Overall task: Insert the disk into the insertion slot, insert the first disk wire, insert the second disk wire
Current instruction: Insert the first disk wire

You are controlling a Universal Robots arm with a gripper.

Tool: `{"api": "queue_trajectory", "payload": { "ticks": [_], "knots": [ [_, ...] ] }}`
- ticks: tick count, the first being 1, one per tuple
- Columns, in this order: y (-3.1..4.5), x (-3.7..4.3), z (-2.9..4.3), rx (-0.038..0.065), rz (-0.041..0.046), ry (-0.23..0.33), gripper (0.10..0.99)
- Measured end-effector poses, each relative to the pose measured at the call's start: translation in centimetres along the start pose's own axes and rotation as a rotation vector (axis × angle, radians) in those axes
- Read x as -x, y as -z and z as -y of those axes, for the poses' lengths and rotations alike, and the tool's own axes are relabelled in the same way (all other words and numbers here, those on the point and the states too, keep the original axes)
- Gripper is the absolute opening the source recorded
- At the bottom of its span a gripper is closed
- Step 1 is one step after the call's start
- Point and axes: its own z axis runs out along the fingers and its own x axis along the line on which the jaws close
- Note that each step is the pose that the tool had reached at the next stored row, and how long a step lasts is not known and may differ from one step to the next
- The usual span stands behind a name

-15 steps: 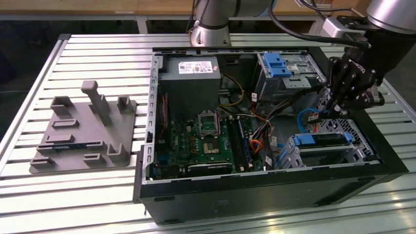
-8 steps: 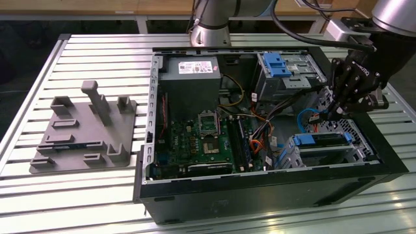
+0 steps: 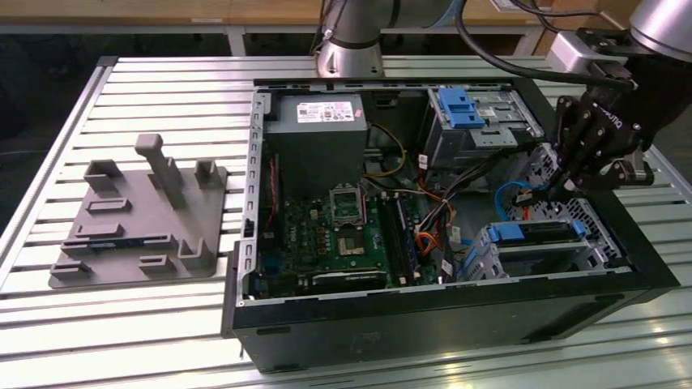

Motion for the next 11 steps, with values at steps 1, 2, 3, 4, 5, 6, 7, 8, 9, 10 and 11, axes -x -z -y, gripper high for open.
{"api": "queue_trajectory", "payload": {
  "ticks": [1,2,3,4,5,6,7,8,9,10,11],
  "knots": [
    [0.0,-0.14,0.01,0.0,0.0003,0.0,0.161],
    [0.01,-0.27,0.02,0.0,0.0005,0.0,0.161],
    [0.01,-0.37,0.03,0.0,0.0016,0.001,0.161],
    [0.03,-0.44,0.03,0.0,0.0033,0.001,0.161],
    [0.04,-0.5,0.04,0.0,0.0048,0.002,0.161],
    [0.06,-0.56,0.04,0.0,0.0063,0.004,0.161],
    [0.07,-0.64,0.04,0.0,0.0072,0.004,0.161],
    [0.07,-0.73,0.05,0.0,0.0079,0.005,0.161],
    [0.07,-0.86,0.06,0.0,0.008,0.005,0.161],
    [0.05,-1.0,0.07,0.0,0.0083,0.005,0.161],
    [0.05,-1.14,0.07,0.0,0.0085,0.005,0.161]
  ]
}}
